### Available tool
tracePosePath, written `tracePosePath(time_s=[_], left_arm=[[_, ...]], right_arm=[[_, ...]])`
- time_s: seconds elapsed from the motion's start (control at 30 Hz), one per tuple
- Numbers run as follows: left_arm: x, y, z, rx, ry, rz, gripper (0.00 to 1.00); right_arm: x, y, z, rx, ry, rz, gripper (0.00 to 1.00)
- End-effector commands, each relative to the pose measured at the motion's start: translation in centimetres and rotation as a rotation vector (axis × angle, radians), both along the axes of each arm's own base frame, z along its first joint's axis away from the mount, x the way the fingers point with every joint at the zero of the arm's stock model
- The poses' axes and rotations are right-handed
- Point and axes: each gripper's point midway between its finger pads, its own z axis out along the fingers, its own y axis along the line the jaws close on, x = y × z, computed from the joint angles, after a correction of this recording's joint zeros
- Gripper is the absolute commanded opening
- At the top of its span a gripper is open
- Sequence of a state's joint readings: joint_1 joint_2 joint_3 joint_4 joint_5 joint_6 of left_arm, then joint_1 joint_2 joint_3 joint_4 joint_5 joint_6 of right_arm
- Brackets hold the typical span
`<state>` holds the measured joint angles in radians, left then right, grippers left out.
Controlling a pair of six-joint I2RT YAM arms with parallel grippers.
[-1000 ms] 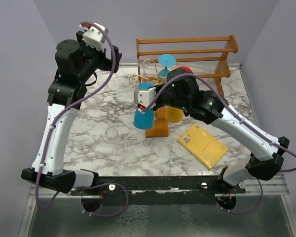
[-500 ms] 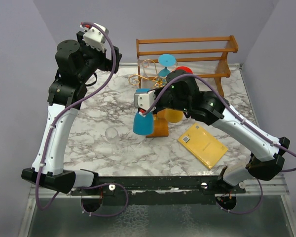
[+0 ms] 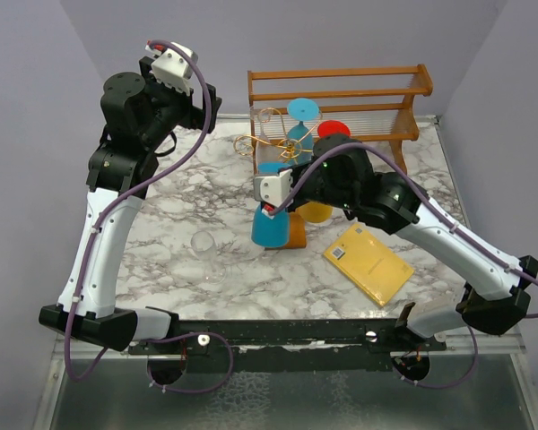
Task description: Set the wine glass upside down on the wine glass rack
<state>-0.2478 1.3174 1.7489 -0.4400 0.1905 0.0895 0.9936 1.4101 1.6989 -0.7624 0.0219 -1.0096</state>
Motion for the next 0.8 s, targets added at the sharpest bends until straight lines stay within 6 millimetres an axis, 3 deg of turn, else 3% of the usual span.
tracePosePath(time_s=[0.0, 0.27, 0.77], left_arm=[[-0.3, 0.1, 0.6, 0.005, -0.031, -0.008, 0.91], [-0.2, 0.1, 0.2, 0.019, -0.026, -0.013, 0.91], [-0.3, 0.0, -0.4, 0.032, -0.016, -0.022, 0.91]], right_arm=[[0.0, -1.0, 0.8, 0.007, -0.05, -0.025, 0.01], [0.3, -1.3, -0.4, -0.031, -0.055, -0.036, 0.03], [-0.2, -1.9, -0.9, -0.051, -0.046, -0.031, 0.24]])
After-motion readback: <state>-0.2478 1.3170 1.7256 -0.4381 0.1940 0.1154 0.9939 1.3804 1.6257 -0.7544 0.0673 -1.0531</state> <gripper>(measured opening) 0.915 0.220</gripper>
